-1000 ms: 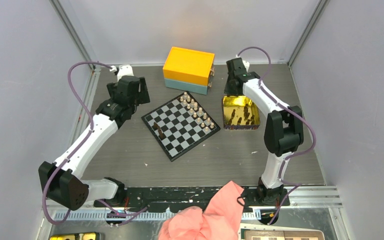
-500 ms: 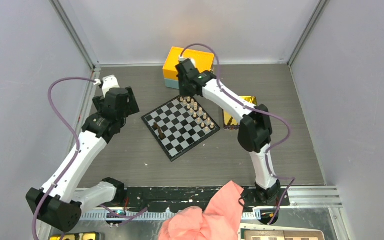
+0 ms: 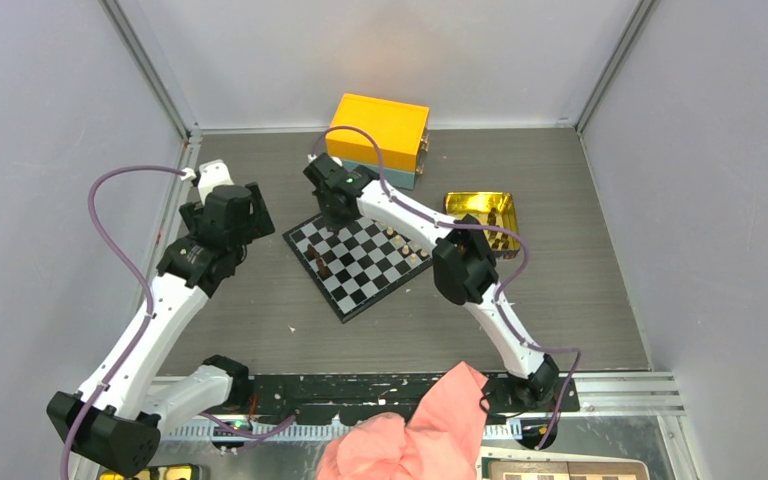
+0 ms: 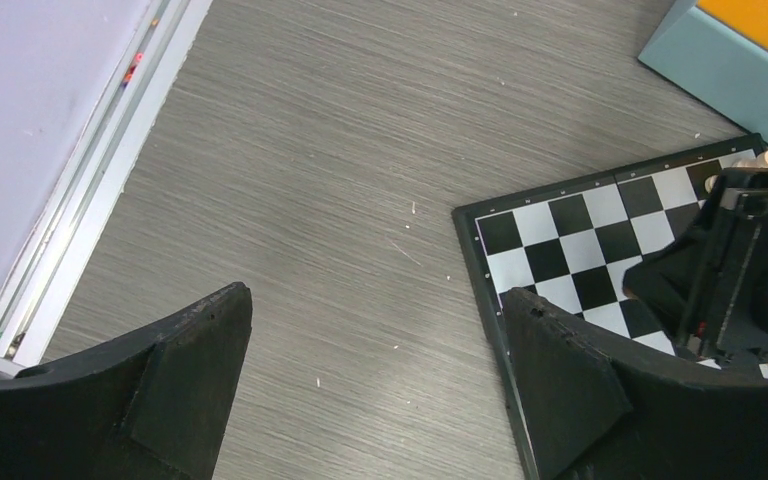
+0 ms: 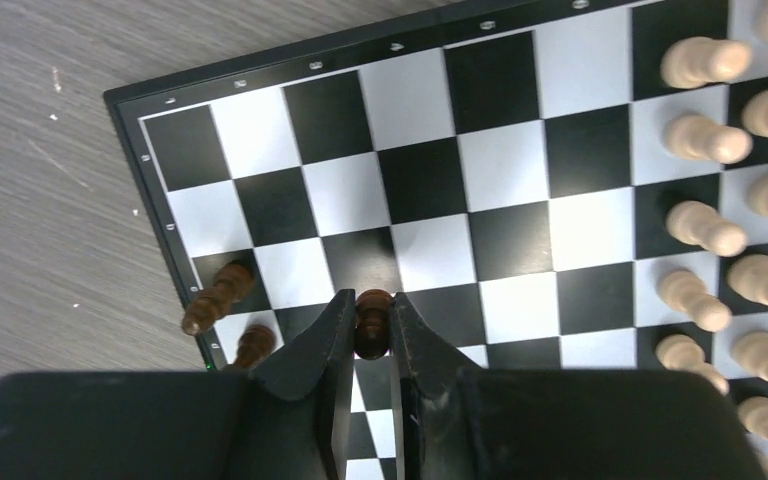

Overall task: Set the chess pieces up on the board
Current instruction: Place the chess piece on the chessboard.

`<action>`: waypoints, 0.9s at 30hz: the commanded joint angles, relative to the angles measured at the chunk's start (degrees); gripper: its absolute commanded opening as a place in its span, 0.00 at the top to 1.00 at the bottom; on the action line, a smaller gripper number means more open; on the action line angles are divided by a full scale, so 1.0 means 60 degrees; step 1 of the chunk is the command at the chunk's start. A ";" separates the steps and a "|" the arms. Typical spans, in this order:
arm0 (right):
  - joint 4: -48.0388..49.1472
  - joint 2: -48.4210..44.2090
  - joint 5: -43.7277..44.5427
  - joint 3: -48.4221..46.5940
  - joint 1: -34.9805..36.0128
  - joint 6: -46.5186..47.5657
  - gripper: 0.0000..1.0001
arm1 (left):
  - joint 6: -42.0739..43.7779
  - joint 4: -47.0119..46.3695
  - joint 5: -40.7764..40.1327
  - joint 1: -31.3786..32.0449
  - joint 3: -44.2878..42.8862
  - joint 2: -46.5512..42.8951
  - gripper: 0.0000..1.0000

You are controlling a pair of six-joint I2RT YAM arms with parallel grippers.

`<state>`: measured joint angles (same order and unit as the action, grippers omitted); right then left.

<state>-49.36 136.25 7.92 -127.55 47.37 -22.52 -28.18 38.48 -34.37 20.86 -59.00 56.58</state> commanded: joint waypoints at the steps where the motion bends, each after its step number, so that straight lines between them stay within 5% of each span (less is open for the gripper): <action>1: -0.0280 0.0234 -0.0192 -0.0903 0.0179 0.0193 0.99 | -0.0195 -0.0143 0.0128 -0.0035 0.0133 -0.0266 0.03; 18: -0.0018 0.0803 -0.0123 -0.0770 0.0367 0.0306 0.97 | -0.0318 -0.0375 0.0344 -0.0035 0.0587 -0.0422 0.03; 27: 0.0151 0.0611 -0.0083 -0.0359 0.0366 0.0376 0.68 | -0.0369 -0.0502 0.0402 -0.0035 0.0664 -0.0323 0.02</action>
<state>-49.87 141.51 6.87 -129.88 49.25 -21.21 -29.63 38.20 -31.86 20.86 -54.94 55.16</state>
